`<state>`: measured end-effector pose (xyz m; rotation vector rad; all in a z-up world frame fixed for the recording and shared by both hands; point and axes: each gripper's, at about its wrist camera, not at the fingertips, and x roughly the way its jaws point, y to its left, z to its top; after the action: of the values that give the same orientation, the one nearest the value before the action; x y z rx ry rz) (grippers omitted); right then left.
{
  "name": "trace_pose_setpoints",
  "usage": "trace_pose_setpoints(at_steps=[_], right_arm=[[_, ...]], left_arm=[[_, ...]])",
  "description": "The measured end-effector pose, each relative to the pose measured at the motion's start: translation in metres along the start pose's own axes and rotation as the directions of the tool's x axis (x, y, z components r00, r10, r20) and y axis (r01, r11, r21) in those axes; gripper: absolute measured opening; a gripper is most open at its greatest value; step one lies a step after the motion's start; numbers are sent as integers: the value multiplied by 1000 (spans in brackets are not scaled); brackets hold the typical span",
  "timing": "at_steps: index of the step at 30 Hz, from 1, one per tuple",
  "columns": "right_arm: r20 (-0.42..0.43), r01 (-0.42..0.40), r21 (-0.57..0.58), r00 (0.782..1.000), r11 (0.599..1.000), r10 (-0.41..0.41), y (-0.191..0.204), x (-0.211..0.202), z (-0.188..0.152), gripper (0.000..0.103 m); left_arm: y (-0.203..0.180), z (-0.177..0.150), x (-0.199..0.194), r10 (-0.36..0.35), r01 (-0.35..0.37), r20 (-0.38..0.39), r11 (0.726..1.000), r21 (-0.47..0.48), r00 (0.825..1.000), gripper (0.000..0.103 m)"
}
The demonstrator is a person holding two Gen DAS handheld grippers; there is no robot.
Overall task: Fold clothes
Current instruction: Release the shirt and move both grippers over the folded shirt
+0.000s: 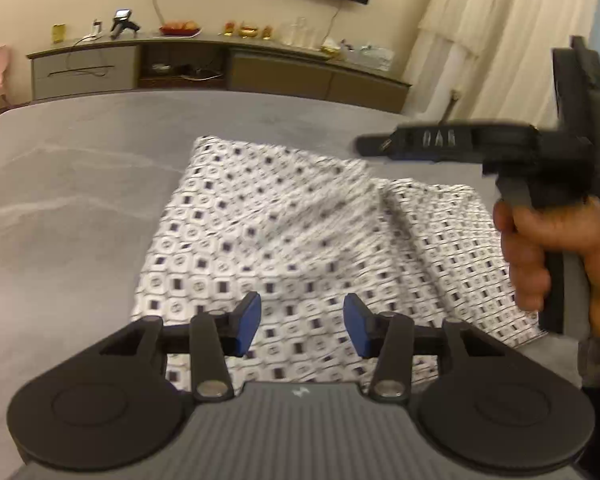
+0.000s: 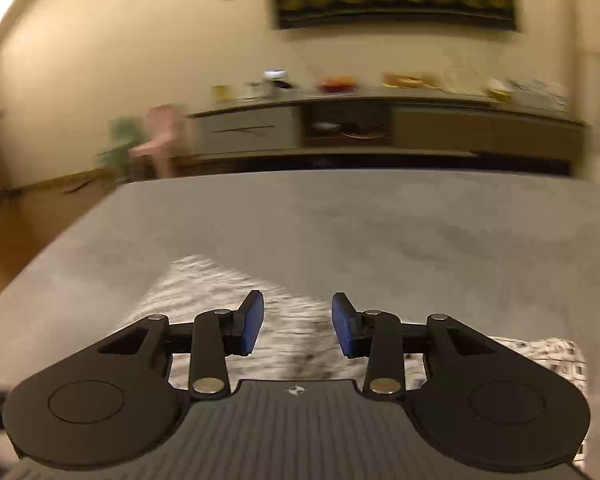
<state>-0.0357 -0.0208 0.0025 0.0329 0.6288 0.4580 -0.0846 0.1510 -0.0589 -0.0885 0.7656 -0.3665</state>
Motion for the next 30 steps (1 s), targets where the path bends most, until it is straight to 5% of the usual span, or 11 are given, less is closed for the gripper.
trace_pose_setpoints(at_steps=[3,7,10,17,21,22,23,24,30], right_arm=[[-81,-62,-109,995,992,53,13,8,-15,38],[-180,-3,-51,984,999,-6,-9,24,-28,40],[-149,10,-45,989,999,-17,-2,13,-14,42],[-188,-95,171,974,981,127,-19,-9,-37,54],[-197,-138,240,962,961,187,-23,-22,-61,60],[-192,-121,195,968,973,159,-17,-22,-63,56],[-187,-103,150,974,983,130,-11,-22,-65,24],[-179,-86,108,978,990,104,-6,-23,-66,14],[-172,-77,-18,982,997,73,4,-48,-58,8]], left_arm=[[-13,-4,18,-10,11,-39,999,36,999,46],[-26,-12,20,4,-1,-31,994,106,1000,46],[-26,-9,12,-20,21,-9,994,107,1000,46],[-18,-5,9,-18,21,-24,993,118,1000,46],[-27,-5,-5,19,-18,-4,972,235,1000,46],[-28,-6,-7,7,-7,-2,970,243,1000,46],[-28,-7,-9,-4,4,0,969,247,1000,46],[-27,-8,-11,-8,5,9,968,251,1000,46],[-12,0,-17,-38,28,48,981,192,998,46]])
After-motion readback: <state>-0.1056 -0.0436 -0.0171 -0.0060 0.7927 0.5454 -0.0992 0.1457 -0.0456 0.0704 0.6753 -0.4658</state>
